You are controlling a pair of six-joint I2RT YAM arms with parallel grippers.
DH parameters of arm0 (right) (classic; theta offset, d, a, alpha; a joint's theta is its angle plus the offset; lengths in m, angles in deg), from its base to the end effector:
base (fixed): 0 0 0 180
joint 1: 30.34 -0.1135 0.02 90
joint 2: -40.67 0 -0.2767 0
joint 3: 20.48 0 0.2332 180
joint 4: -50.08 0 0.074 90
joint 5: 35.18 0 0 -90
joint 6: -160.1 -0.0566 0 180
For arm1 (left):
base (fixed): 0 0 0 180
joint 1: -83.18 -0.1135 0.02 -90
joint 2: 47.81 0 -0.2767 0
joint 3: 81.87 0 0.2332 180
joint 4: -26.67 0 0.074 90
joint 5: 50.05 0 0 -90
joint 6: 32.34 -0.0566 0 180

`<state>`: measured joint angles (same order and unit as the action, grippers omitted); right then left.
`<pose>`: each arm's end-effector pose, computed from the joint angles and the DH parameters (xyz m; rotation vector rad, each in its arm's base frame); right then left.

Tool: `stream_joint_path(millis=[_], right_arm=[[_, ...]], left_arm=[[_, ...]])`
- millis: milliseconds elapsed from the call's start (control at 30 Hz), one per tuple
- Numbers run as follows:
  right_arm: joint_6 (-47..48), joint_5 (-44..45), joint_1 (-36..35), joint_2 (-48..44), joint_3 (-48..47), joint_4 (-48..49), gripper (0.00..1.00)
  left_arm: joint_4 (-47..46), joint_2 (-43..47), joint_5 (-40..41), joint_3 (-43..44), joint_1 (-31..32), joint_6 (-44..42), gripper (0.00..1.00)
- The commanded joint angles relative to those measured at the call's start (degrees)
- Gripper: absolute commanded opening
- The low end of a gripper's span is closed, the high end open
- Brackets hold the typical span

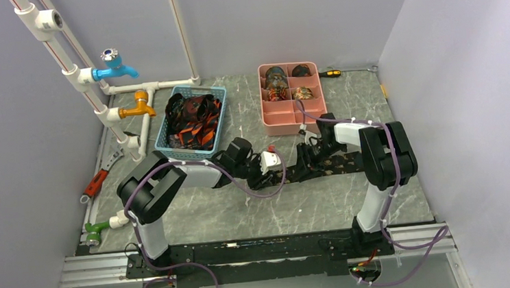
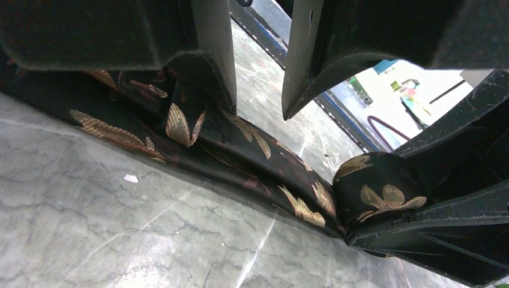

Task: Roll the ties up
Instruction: Roll the tie at the center of the board.

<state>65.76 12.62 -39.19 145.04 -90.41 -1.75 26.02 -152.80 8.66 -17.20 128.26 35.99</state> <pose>0.2793 0.0820 0.1340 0.1510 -2.9051 -1.1259 0.2359 -0.2782 0.1518 1.4890 1.7207 -0.8337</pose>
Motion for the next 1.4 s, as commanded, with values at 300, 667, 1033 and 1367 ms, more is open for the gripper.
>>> stream_joint_path(millis=[300, 667, 1033, 1367], right_arm=[[-4.8, -4.7, -3.0, -7.6, -0.4, 8.4, 0.48], [-15.1, -8.8, -8.8, -2.5, -2.1, 15.5, 0.56], [-14.0, -9.6, -10.7, 1.7, -5.2, 15.2, 0.4], [-13.6, -11.7, -11.6, -1.6, -3.2, 11.3, 0.5]], left_arm=[[8.4, -3.0, 6.1, -1.2, -0.4, -0.2, 0.47], [8.5, -3.3, 6.7, -1.1, 0.3, -0.2, 0.48], [8.4, -3.2, 6.9, -1.6, 0.4, -0.4, 0.48], [8.7, -2.8, 7.2, -1.8, 0.4, -0.6, 0.48]])
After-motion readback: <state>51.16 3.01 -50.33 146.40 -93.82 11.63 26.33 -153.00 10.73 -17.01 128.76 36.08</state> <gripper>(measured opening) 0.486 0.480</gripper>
